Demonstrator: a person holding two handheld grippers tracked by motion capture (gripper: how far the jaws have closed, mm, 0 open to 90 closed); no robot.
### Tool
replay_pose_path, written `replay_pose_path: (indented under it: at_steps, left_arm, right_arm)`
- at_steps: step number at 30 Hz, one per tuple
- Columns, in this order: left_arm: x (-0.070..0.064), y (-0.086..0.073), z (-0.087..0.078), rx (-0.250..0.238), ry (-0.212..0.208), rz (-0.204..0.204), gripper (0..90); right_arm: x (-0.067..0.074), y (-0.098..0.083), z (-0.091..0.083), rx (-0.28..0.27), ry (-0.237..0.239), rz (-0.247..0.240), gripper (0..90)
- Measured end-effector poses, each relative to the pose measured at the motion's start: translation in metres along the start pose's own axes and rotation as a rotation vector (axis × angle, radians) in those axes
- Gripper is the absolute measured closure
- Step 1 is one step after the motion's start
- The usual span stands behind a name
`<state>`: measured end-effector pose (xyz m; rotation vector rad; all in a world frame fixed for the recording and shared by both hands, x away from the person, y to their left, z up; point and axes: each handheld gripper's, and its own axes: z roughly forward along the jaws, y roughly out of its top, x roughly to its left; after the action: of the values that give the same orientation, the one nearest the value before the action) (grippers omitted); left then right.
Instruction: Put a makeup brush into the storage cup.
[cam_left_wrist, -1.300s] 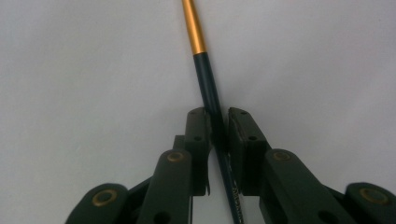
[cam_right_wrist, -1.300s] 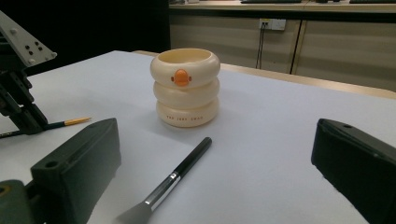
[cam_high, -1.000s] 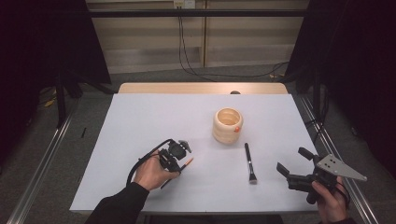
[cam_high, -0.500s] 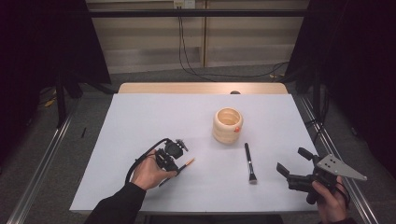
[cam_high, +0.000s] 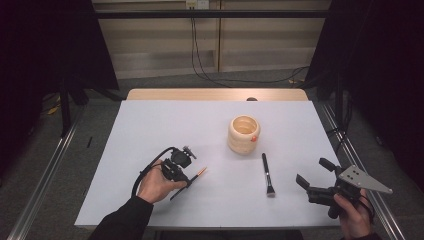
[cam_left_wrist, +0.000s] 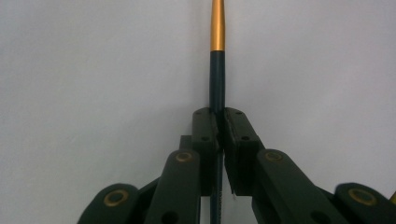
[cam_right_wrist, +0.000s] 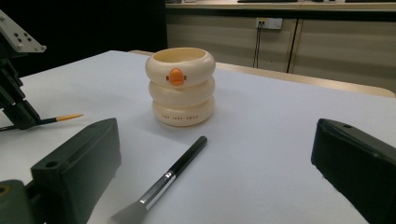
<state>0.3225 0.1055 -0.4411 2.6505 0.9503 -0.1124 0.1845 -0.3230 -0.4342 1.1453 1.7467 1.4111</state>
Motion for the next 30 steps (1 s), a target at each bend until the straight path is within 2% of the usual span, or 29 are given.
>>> replay_pose_path:
  at_steps: [1,4,6,8,14,17,18,23,25,28,30]
  left_arm:
    - [0.0,0.0,-0.001,-0.006,0.002,-0.011,83.7]
    - [0.001,-0.001,-0.003,-0.027,-0.003,-0.005,83.7]
    - [0.001,-0.002,-0.005,-0.046,-0.027,-0.01,83.7]
    - [0.0,-0.002,-0.007,-0.061,-0.017,-0.007,83.7]
    - [-0.003,-0.004,-0.014,-0.14,-0.025,0.003,83.7]
    - [-0.004,-0.004,-0.015,-0.16,-0.021,0.01,83.7]
    - [-0.004,-0.005,-0.016,-0.164,-0.031,0.007,83.7]
    - [-0.007,-0.007,-0.019,-0.23,-0.034,0.029,83.7]
    - [-0.011,-0.008,-0.022,-0.266,-0.029,0.051,83.7]
    - [-0.014,-0.009,-0.027,-0.317,-0.031,0.061,83.7]
    - [-0.018,-0.011,-0.029,-0.363,-0.042,0.037,83.7]
  right_arm:
    - [0.0,0.0,0.0,-0.001,-0.001,-0.001,1.2]
    - [0.0,0.0,0.0,-0.002,0.0,0.0,1.2]
    - [0.0,0.0,0.0,-0.004,0.002,0.006,1.2]
    - [-0.001,0.0,0.001,-0.012,0.003,0.011,1.2]
    - [-0.001,0.001,0.001,-0.016,0.011,0.012,1.2]
    - [0.0,0.001,0.001,-0.017,0.013,0.013,1.2]
    - [0.0,0.001,0.001,-0.017,0.013,0.013,1.2]
    - [-0.001,0.001,0.0,-0.019,0.014,0.004,1.2]
    - [-0.001,0.001,0.0,-0.017,0.015,0.0,1.2]
    - [0.0,0.001,0.0,-0.021,0.021,-0.003,1.2]
    - [-0.001,0.002,0.0,-0.022,0.014,0.011,1.2]
